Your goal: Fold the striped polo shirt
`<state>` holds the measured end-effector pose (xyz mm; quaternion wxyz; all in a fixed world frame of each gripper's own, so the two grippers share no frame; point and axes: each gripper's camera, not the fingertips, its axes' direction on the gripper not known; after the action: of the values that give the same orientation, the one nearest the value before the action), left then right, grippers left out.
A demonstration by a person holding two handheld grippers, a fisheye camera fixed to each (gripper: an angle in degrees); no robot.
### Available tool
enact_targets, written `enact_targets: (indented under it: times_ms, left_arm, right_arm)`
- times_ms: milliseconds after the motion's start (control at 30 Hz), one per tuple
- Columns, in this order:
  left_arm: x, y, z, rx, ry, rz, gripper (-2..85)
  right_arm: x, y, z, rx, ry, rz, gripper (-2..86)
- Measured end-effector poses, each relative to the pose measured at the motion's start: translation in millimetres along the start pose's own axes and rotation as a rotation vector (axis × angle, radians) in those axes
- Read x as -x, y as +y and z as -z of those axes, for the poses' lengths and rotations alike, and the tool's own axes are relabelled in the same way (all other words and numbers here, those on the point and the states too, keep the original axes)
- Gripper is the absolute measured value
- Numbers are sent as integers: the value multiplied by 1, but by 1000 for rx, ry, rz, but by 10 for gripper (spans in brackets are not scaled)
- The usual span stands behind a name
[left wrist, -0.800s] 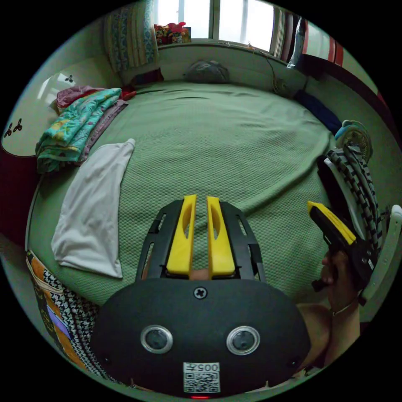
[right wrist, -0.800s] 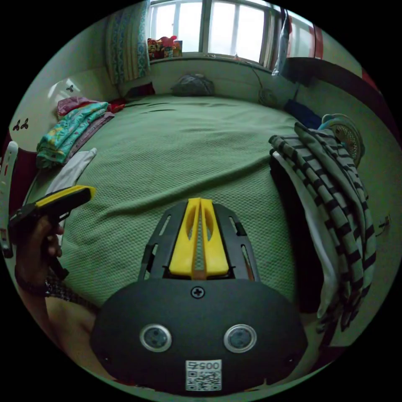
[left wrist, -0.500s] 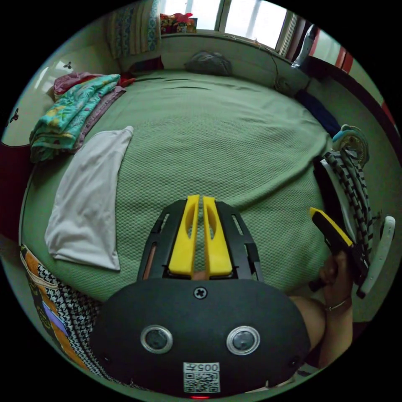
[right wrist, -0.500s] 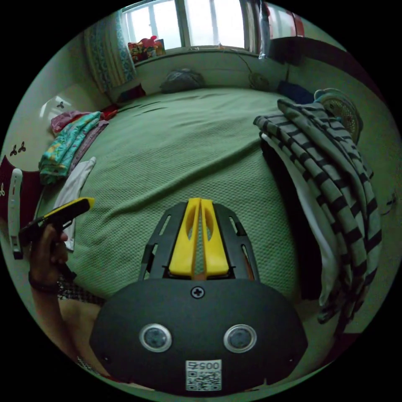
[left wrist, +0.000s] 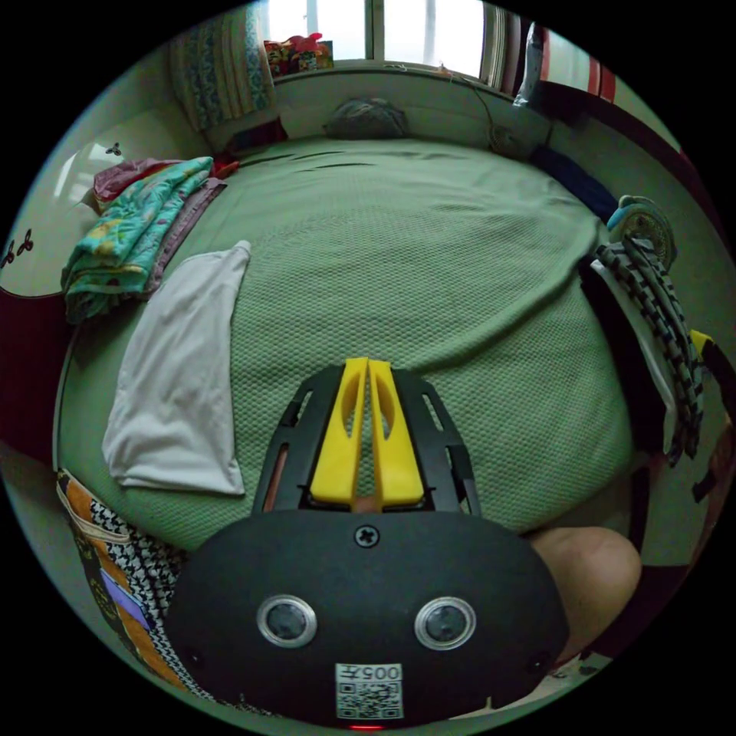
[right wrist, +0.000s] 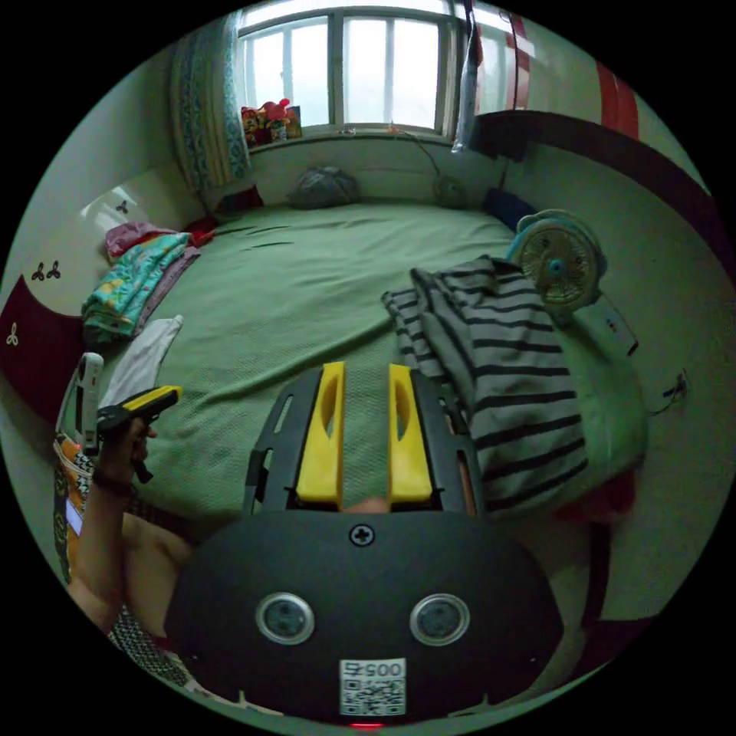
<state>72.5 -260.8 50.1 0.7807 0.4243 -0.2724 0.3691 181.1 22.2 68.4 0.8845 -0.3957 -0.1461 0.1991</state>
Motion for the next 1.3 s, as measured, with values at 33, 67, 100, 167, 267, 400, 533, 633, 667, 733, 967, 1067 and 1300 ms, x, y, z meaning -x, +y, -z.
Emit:
enact_targets:
  times_ms: [33, 67, 100, 167, 267, 400, 533, 633, 667, 733, 967, 1067, 1300]
  left_arm:
    - [-2, 0, -1, 5, 4, -1, -4]
    - [-5, 0, -3, 14, 8, -3, -4]
    - [-9, 0, -5, 21, 7, -9, -5]
    - [-16, 0, -5, 17, 1, -20, -6]
    - [-27, 1, -4, 7, 13, -39, -7]
    - [-40, 1, -4, -5, 31, -61, -7]
    - [-47, -3, -9, 6, 22, -74, -7]
    - [-48, -8, -12, 10, 23, -75, -7]
    - [-48, -11, -14, 11, 28, -72, -7]
    - [-48, -14, -15, 13, 34, -72, -7]
    - [-45, -24, -18, 8, -12, -113, -7]
    - [-41, -28, -20, 12, 5, -106, -7]
    - [-41, -32, -28, 40, 14, -123, -7]
  right_arm:
    - [-9, -1, 6, 5, 25, -1, 83]
    - [-13, -2, 9, 6, 34, 0, 84]
    - [-20, -3, 15, 9, 48, -4, 87]
    - [-30, -4, 20, 20, 56, -14, 92]
    - [-39, -8, 16, 66, 52, -33, 112]
    - [-31, -16, -2, 128, 96, 9, 140]
    - [-26, -30, -24, 219, 103, 22, 159]
    - [-17, -33, -40, 278, 151, 60, 175]
    - [-15, -33, -43, 287, 169, 70, 174]
    - [-13, -34, -54, 318, 241, 81, 163]
    - [-42, -55, -18, 203, 137, -14, 59]
    - [-58, -65, -7, 193, 92, -38, 30]
    - [-48, -66, -17, 190, 172, 11, 59]
